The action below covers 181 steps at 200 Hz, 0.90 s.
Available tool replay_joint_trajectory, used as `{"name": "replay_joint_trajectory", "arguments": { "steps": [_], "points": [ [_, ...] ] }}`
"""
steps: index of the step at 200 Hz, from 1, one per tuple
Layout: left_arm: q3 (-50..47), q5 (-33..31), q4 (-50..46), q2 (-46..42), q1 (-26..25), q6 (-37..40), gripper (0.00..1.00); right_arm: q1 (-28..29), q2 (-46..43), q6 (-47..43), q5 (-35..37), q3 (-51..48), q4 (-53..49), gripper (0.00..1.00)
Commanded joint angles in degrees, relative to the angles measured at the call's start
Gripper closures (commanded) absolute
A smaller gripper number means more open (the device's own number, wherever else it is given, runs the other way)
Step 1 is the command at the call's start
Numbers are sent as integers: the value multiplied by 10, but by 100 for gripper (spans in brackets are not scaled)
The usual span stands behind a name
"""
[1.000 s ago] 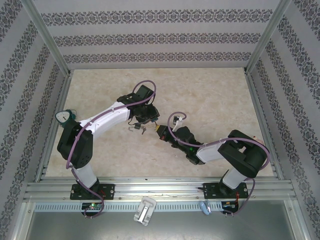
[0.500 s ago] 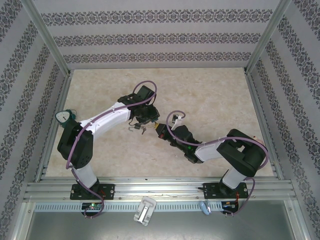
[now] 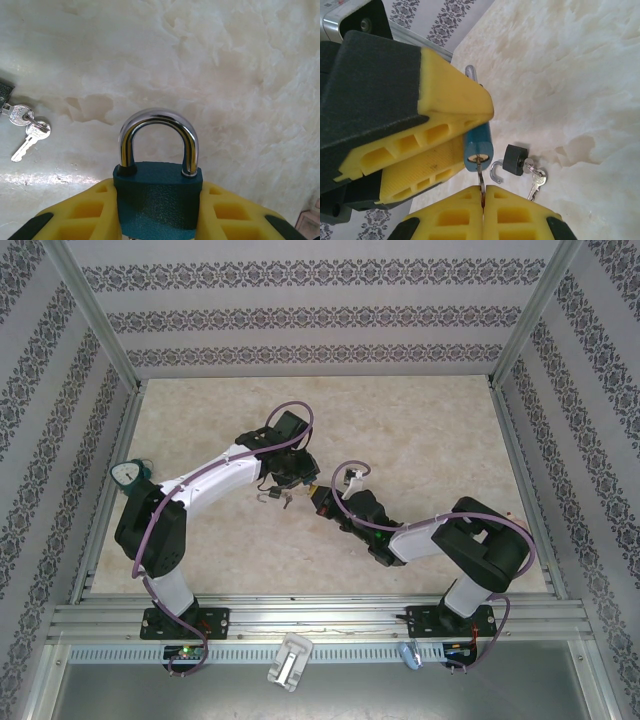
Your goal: Unlock with the key
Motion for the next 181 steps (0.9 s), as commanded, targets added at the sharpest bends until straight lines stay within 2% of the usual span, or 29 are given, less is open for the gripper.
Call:
{"name": "replay_joint_trajectory", "arguments": {
  "steps": [1, 47, 94, 120, 153, 181],
  "points": [
    [-4, 27, 13, -13, -19, -12, 80, -9, 3, -24, 6, 31, 48, 100],
    [-9, 39, 17, -22, -29, -13, 81, -30, 4, -26, -22, 44, 68, 100],
    [-22, 45, 23, -25, -31, -10, 81, -47, 0, -36, -85, 50, 88, 100],
    [-25, 44, 20, -27, -32, -6, 81, -50, -33, -69, -88, 55, 17, 100],
    [-27, 45, 20, -26, -32, -4, 81, -51, -57, -91, -89, 57, -24, 100],
    [-28, 51, 30, -25, -33, -8, 81, -64, -45, -62, -102, 53, 12, 100]
  ]
}}
